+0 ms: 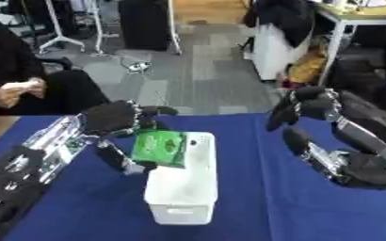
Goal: Pick up objects on the table and place them in the box.
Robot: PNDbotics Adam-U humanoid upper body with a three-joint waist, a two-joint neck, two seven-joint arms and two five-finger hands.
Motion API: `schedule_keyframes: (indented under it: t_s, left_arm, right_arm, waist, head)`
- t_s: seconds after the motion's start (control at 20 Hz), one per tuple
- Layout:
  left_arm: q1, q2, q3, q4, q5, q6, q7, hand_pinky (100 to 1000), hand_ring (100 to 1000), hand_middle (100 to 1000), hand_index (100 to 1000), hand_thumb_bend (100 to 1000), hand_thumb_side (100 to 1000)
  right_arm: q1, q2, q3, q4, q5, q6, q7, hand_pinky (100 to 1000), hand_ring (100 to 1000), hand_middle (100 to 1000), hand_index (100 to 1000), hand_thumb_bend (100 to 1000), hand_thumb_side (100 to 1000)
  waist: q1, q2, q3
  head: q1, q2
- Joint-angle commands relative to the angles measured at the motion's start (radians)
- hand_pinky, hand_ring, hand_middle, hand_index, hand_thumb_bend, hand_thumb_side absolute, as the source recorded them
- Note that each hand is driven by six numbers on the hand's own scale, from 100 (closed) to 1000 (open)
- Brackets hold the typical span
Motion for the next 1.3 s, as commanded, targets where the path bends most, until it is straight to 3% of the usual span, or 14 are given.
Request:
schedule_keyframes:
  t_s: [0.05,1.3]
  left_arm:
    - [-0.017,0.007,0.018,0.0,0.016,-0.006,0.014,100,100,100,200,100,738]
    - [-0.054,-0.076,0.033,0.074,-0.072,-0.044,0.044,100,100,100,231,100,767]
  right_arm:
    - [-0.018,-0.013,-0.005,-0.015,-0.005,-0.058,0.06,564,626,621,689,151,1000]
    - [-0.024,-0.009,0.001,-0.015,-0.012,-0.064,0.071,565,626,620,689,150,1000]
  waist:
    - [-0.001,-0.009,0.001]
    - [-0.002,-0.008,-0.007]
  head:
    - [0.007,-0.009]
    - [0.02,-0.019]
